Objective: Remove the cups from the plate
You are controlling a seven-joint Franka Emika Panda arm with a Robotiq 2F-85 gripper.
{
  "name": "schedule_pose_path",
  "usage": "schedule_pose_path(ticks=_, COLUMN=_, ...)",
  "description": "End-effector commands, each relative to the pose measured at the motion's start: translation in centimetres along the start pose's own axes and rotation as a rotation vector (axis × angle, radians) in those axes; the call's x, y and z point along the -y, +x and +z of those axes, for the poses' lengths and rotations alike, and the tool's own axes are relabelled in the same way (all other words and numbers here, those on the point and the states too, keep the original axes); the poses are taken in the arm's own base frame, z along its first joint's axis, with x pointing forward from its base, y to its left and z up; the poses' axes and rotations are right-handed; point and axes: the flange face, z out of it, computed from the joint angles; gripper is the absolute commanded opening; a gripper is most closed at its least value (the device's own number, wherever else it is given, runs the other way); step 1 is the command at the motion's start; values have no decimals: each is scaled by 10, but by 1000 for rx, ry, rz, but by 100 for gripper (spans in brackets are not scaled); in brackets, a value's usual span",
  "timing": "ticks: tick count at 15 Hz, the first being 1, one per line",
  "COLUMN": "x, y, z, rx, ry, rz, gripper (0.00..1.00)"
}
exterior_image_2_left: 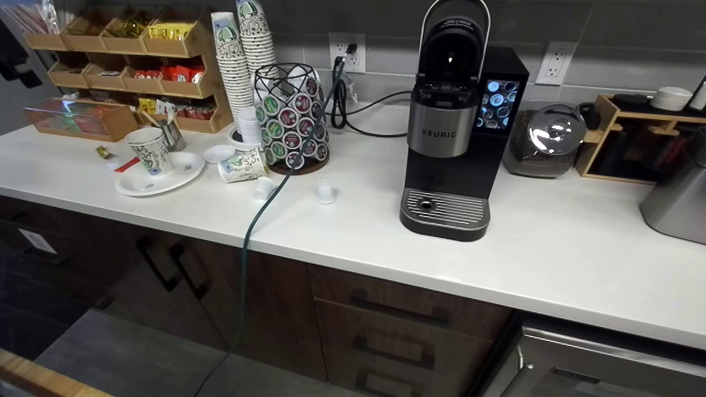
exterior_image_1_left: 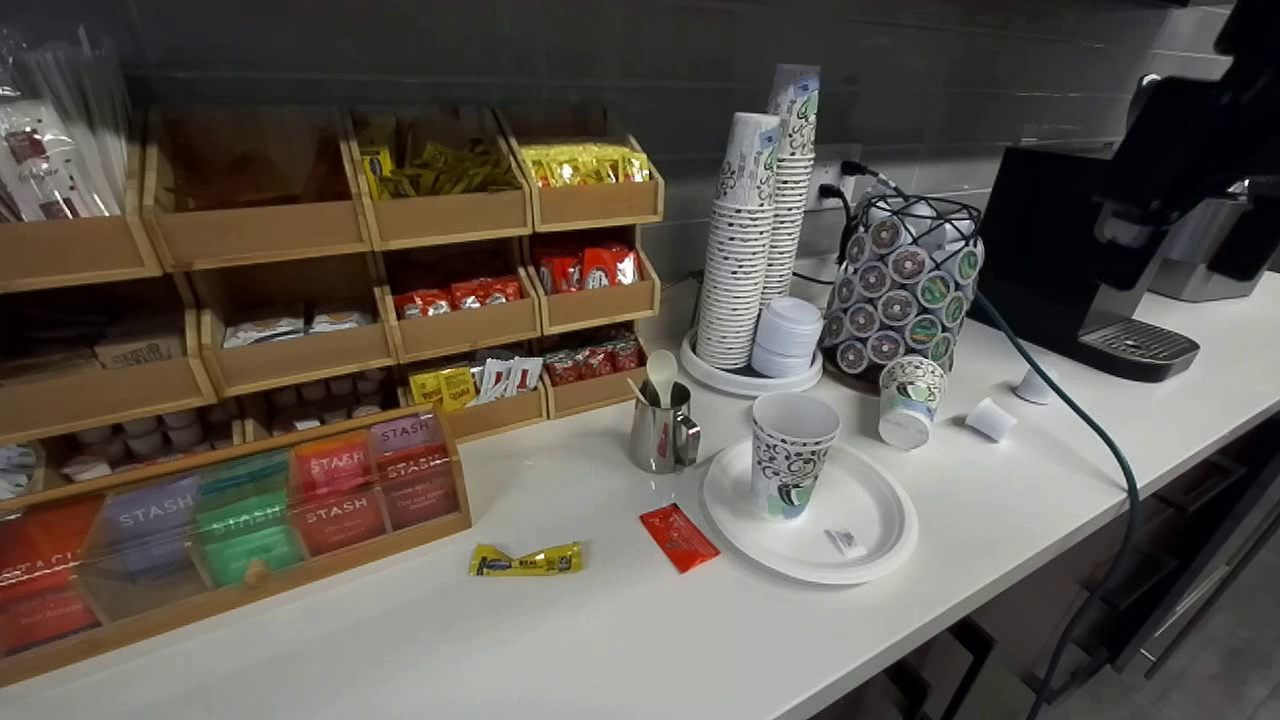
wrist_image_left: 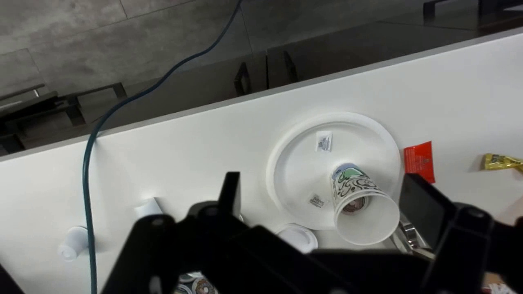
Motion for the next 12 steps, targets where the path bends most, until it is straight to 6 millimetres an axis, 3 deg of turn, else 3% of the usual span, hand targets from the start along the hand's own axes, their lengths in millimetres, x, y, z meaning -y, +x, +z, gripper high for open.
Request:
schedule_pose_path(ticks=1, x=4, y=1, z=7, rx=13, ry=-17, rz=18, gripper=100)
schedule_pose_path(ticks=4, x=6, y=8, z=21, rx=42, ry=-34, rz=37, gripper=100)
schedule_pose_path(ticks=12, x=7, y=12, z=19, rx=40, ry=-31, rz=41, gripper=100)
